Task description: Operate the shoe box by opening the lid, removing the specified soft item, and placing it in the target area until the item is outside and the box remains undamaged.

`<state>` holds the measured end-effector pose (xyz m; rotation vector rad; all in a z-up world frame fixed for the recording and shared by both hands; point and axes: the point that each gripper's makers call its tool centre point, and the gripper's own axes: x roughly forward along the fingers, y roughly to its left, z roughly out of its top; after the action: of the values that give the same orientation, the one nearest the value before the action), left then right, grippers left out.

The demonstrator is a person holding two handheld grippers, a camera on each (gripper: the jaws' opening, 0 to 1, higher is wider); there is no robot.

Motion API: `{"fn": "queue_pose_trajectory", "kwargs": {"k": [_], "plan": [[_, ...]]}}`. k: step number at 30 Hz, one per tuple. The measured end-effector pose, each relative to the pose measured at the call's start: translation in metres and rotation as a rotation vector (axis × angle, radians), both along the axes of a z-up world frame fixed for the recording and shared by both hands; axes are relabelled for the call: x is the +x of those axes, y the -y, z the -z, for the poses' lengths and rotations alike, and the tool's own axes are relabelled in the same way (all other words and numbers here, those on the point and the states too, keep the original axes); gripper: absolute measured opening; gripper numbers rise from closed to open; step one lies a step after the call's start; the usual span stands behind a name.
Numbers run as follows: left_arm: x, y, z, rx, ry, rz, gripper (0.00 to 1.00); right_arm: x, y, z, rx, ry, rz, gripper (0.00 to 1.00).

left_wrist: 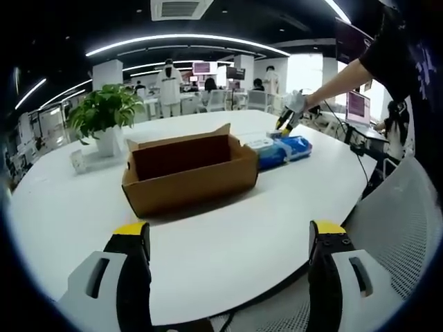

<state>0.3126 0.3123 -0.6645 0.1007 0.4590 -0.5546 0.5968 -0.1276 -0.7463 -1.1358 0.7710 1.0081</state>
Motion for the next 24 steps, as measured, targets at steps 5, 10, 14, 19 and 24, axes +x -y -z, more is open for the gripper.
{"fn": "queue_pose_trajectory", "kwargs": {"k": [5, 10, 14, 19, 24], "plan": [[0.000, 0.000, -0.001, 0.000, 0.004, -0.003, 0.94, 0.004, 0.001, -0.009, 0.031, 0.017, 0.039, 0.24], [0.001, 0.000, -0.002, 0.004, 0.013, 0.001, 0.94, 0.001, -0.001, -0.022, 0.054, 0.034, 0.087, 0.33], [0.001, 0.001, -0.004, 0.002, 0.024, 0.007, 0.94, -0.003, -0.005, -0.033, 0.100, 0.047, 0.145, 0.44], [0.001, 0.002, -0.006, -0.003, 0.036, 0.010, 0.95, -0.012, -0.009, -0.044, 0.139, 0.047, 0.193, 0.50], [0.001, 0.003, -0.008, -0.017, 0.046, 0.012, 0.95, -0.024, -0.019, -0.060, 0.210, 0.049, 0.259, 0.62]]}}
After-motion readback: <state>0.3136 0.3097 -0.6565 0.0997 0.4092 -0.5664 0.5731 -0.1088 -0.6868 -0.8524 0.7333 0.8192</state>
